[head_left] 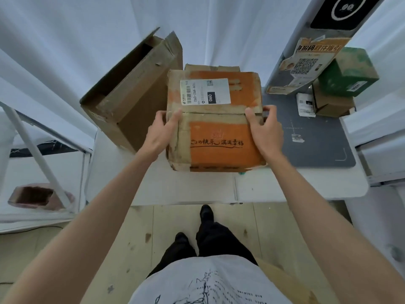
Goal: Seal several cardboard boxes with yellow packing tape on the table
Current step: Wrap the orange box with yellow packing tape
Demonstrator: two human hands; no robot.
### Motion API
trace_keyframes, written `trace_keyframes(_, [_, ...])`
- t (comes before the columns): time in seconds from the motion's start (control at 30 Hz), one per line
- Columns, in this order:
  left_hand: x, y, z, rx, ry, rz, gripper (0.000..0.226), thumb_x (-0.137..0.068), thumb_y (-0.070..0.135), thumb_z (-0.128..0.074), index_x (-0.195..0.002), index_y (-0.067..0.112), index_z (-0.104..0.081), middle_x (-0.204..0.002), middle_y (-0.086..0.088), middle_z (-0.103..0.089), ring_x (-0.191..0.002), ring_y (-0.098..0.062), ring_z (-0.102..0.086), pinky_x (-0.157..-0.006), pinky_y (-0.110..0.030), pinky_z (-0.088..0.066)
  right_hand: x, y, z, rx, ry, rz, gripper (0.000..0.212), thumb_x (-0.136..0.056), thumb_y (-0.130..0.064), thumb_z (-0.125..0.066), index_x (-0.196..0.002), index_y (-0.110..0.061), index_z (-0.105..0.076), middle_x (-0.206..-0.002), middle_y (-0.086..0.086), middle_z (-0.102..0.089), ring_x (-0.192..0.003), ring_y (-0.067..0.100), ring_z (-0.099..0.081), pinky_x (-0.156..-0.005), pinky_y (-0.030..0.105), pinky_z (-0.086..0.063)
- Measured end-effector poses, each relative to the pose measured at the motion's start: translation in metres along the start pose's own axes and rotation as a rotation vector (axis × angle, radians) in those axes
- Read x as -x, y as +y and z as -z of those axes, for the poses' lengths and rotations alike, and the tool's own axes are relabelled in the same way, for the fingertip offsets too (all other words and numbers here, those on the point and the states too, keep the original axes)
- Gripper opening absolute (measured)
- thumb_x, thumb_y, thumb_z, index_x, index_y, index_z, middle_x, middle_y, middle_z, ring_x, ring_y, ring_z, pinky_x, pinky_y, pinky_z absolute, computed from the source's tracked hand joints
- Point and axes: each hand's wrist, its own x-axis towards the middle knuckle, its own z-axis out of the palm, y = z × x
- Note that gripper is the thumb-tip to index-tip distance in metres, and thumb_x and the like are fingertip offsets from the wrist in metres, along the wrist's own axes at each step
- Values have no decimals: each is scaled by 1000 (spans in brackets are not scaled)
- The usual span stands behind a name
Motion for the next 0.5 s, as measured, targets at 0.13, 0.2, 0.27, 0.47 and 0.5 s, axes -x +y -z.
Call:
trace_keyframes(0.13, [-52,39,-17,15,-19,9,80,-82,75,-61,-141,23,-46,-121,4,-67,-105,-15,-67,-93,-41,-56,-66,-18,10,3,-106,-83,66,-89,-77,-47,-133,-28,-43,-126,-2,-58,-121,25,-55,-103,49,-44])
trace_keyframes(0.2, [-79,43,-27,41,-17,62,76,-83,68,-66,-140,22,-46,-119,4,-67,-103,-15,-68,-90,-39,-56,-88,-20,9,-223,-288,-177,66,-93,-68,-52,-140,-22,-45,-127,-1,-60,-119,22,-59,-99,43,-49])
trace_keyframes(0.27, [-101,37,-34,59,2,134,77,-81,67,-68,-140,22,-47,-120,2,-68,-105,-17,-68,-96,-44,-55,-104,-7,4,-559,-450,-250,56,-101,-57,-48,-138,-16,-55,-119,3,-70,-108,20,-70,-88,36,-58])
trace_keyframes(0.47, [-137,36,-42,75,102,142,60,-87,59,-69,-131,20,-56,-117,2,-70,-106,-17,-69,-99,-44,-55,-106,112,-26,-189,-46,-455,28,-100,-5,-47,-121,-6,-66,-116,12,-71,-110,28,-65,-92,35,-51])
trace_keyframes(0.5, [-138,36,-43,66,109,138,59,-87,59,-69,-130,20,-56,-117,2,-70,-106,-17,-69,-99,-43,-55,-98,135,-35,12,-155,-448,30,-97,-2,-50,-122,-5,-67,-123,14,-68,-115,32,-61,-93,35,-48])
